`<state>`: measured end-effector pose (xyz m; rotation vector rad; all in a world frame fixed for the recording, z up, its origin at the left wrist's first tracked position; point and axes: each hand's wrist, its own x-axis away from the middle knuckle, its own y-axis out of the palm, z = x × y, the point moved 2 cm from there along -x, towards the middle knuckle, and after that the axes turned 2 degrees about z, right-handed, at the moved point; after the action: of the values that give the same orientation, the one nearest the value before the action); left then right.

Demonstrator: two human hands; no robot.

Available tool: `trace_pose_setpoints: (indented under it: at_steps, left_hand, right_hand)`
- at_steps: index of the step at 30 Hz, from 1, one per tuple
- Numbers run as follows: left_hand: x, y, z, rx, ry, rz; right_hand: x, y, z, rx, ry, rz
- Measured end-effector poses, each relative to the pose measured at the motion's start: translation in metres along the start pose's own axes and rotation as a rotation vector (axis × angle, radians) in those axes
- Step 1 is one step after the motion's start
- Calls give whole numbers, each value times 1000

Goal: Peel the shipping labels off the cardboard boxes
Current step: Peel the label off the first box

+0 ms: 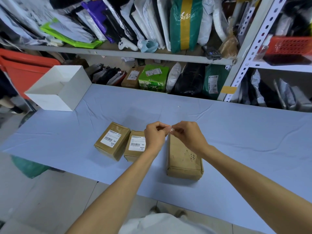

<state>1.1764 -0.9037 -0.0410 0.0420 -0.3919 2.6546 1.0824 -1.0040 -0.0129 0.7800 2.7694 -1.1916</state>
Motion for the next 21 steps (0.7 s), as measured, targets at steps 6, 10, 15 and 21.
trace_pose_setpoints:
  at_steps: [6, 10, 15, 21]
  left_hand:
    - [5, 2, 1, -114, 81, -49]
    - [5, -5, 1, -152, 73, -27]
    - [10, -15, -3, -176, 17, 63]
    - [16, -31, -4, -169, -18, 161]
  right_hand:
    - [0, 2, 6, -46, 96, 23]
    - [-3, 14, 0, -220, 209, 56]
    - [-6, 28, -6, -378, 271, 56]
    - [-15, 48, -14, -505, 290, -9]
